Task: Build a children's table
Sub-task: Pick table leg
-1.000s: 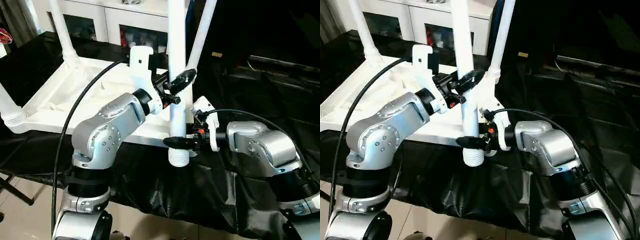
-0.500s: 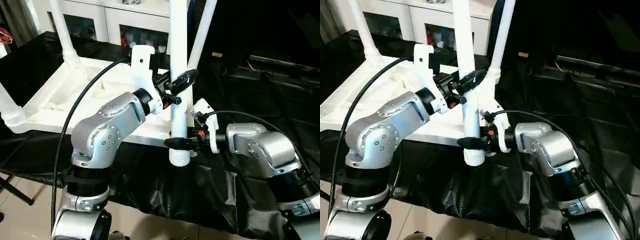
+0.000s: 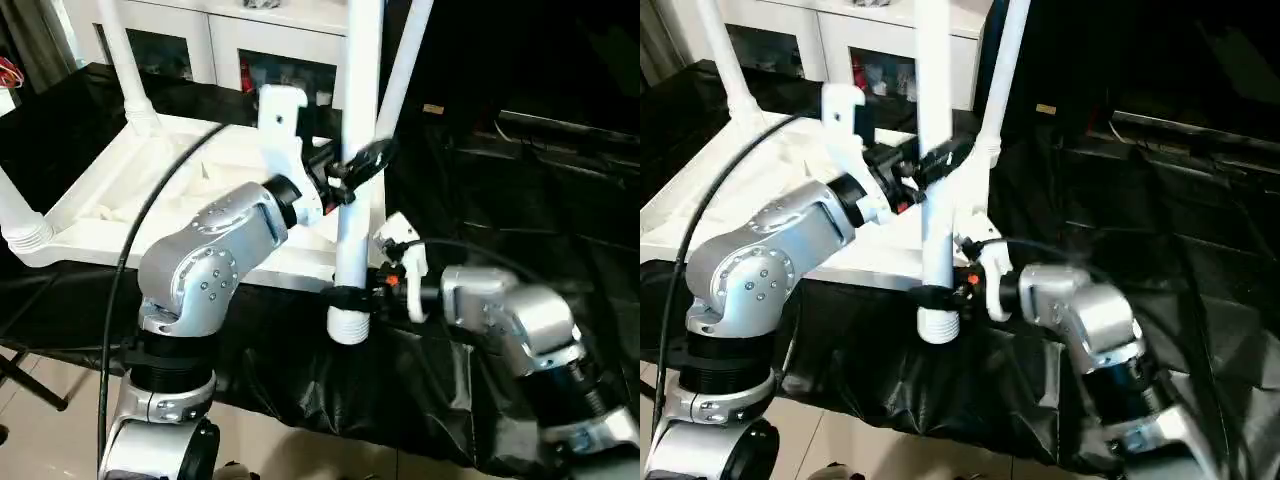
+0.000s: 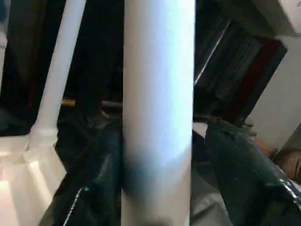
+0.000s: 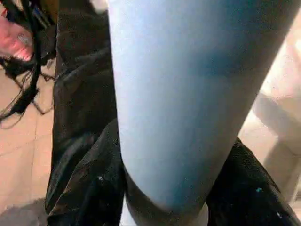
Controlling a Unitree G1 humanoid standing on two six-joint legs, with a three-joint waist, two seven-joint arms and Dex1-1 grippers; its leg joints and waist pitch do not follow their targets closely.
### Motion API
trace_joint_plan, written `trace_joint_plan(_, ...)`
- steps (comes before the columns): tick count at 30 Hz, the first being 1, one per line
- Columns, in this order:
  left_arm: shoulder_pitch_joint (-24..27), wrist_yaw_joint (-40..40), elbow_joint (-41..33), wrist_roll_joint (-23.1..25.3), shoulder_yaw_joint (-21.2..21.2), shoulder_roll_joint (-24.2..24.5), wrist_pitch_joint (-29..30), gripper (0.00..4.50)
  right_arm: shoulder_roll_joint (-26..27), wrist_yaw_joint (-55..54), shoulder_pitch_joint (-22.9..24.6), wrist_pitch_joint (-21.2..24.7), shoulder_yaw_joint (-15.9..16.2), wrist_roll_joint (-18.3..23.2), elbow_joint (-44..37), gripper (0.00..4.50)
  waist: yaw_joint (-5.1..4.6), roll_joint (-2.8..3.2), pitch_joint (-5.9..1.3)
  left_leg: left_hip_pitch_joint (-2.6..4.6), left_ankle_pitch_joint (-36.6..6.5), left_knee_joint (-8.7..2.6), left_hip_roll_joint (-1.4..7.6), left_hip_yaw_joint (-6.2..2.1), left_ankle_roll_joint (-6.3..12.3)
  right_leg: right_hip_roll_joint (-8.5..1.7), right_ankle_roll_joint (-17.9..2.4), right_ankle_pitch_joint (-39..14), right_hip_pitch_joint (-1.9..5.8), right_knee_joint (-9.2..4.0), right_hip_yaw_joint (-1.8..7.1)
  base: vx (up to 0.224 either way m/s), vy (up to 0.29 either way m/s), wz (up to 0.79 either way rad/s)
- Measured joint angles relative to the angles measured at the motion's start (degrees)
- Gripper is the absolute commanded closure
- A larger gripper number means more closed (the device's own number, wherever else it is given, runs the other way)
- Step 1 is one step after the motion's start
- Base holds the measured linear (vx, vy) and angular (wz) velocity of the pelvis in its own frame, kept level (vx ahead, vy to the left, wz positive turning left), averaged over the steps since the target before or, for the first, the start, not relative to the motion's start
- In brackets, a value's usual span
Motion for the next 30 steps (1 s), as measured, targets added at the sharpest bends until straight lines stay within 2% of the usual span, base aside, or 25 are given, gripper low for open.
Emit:
trace_joint_plan(5, 0.4, -0.4, -0.4, -0.5, 1.4, 1.1, -1.3, 1.57, 5.0, -7.0, -0.2, -3.6, -6.0, 0.7, 0.4, 2.62, 0.0, 0.1, -0.02, 0.05, 0.1, -0.02, 0.01, -0.01, -0.12, 0.0, 0.0, 0.0, 0.0, 0.04, 0.0, 0.0, 0.0, 0.0)
trace_joint_plan(8, 3.5, -1.9, -1.1, 0.5, 1.1, 5.6, -1.0, 1.57, 5.3, -12.0, -0.6, -7.6, -8.7, -0.6, 2.5, 2.62, -0.08, 0.94, -0.16, 0.07, -0.1, -0.01, -0.03, -0.01, -0.43, 0.0, 0.0, 0.0, 0.03, 0.0, 0.01, 0.0, 0.0, 0.0)
trace_joint_plan(11, 7.5, -4.9, -0.7, 4.1, -0.5, 9.4, -3.5, 1.57, 4.2, -16.2, -0.4, -10.3, -10.5, -3.4, 4.5, 2.62, 0.17, 1.19, -0.11, 0.04, 0.0, -0.03, -0.01, -0.03, -0.49, 0.01, 0.1, 0.0, 0.0, 0.03, -0.02, 0.0, 0.0, 0.0)
trace_joint_plan(15, 9.5, -10.8, 5.2, 12.1, -6.6, 16.0, -11.2, 1.57, 2.5, -20.1, 0.8, -12.9, -12.3, -6.9, 6.0, 2.62, 0.02, 1.2, -0.1, 0.06, 0.0, -0.05, -0.01, -0.03, -0.49, 0.01, 0.3, 0.0, 0.01, 0.0, 0.0, 0.0, 0.0, 0.0)
trace_joint_plan(17, 9.8, -13.2, 7.7, 13.8, -8.6, 17.3, -13.5, 1.57, 2.2, -21.1, 1.2, -13.6, -13.0, -7.5, 6.8, 2.62, -0.09, 1.15, -0.09, 0.05, 0.0, -0.05, -0.02, 0.0, -0.49, 0.01, 0.3, 0.0, 0.0, -0.01, 0.02, 0.0, 0.0, 0.0)
trace_joint_plan(20, 9.9, -20.1, 13.1, 16.8, -14.1, 20.0, -18.6, 1.57, 1.8, -21.3, 1.2, -14.4, -13.0, -7.5, 8.3, 2.62, -0.21, 1.07, -0.08, 0.09, 0.0, -0.1, -0.01, 0.0, -0.48, 0.01, 0.3, 0.0, -0.01, 0.01, 0.03, 0.0, 0.0, 0.0)
trace_joint_plan(22, 9.7, -24.5, 16.9, 18.7, -17.2, 20.3, -22.1, 1.28, 1.6, -21.2, 1.1, -15.0, -13.0, -7.6, 8.9, 2.62, -0.26, 1.02, -0.08, 0.09, 0.0, -0.14, -0.01, 0.03, -0.48, 0.01, 0.3, 0.0, -0.03, -0.01, 0.04, 0.0, 0.0, 0.0)
trace_joint_plan(25, 6.6, -30.8, 26.5, 21.7, -20.5, 19.9, -27.5, 1.21, 1.4, -21.1, 0.3, -15.9, -13.0, -7.8, 10.6, 2.62, -0.25, 1.02, -0.07, 0.07, 0.1, -0.16, -0.01, 0.05, -0.4, 0.01, 0.3, 0.0, -0.06, -0.01, 0.05, 0.0, 0.0, 0.0)
trace_joint_plan(30, -0.1, -33.3, 39.8, 26.9, -22.9, 19.2, -34.9, 0.99, 1.0, -20.4, -0.3, -16.5, -12.9, -8.1, 10.7, 2.62, -0.2, 1.06, -0.07, 0.1, 0.1, -0.2, -0.01, 0.05, -0.41, 0.0, 0.1, 0.1, -0.03, -0.01, 0.05, 0.0, 0.0, 0.0)
